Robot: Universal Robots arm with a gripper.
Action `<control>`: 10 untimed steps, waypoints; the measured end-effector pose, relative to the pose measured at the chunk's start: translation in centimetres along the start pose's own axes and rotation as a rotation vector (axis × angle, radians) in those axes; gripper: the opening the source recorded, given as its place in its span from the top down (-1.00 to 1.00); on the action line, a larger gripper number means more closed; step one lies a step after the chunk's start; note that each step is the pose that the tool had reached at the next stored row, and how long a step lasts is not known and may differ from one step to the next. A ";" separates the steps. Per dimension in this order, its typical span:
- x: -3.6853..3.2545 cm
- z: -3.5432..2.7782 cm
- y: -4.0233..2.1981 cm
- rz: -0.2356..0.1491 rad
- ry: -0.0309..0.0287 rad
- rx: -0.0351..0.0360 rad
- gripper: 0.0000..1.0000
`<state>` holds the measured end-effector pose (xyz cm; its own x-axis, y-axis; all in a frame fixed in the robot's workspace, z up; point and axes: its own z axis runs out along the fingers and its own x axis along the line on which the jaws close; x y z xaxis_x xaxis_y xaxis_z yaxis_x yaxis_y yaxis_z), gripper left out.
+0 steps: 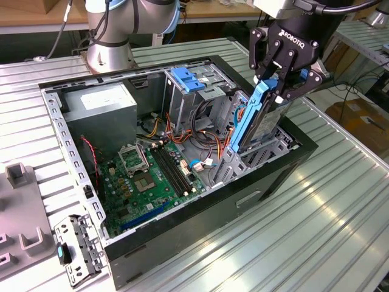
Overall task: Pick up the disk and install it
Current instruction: 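Insert the disk into the insertion slot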
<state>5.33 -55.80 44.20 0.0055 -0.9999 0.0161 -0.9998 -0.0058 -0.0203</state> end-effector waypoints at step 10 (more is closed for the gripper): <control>0.00 0.18 0.00 0.000 -0.0004 0.0000 0.11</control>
<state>5.33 -55.80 44.02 0.0055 -0.9999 0.0157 -0.9998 -0.0058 -0.0203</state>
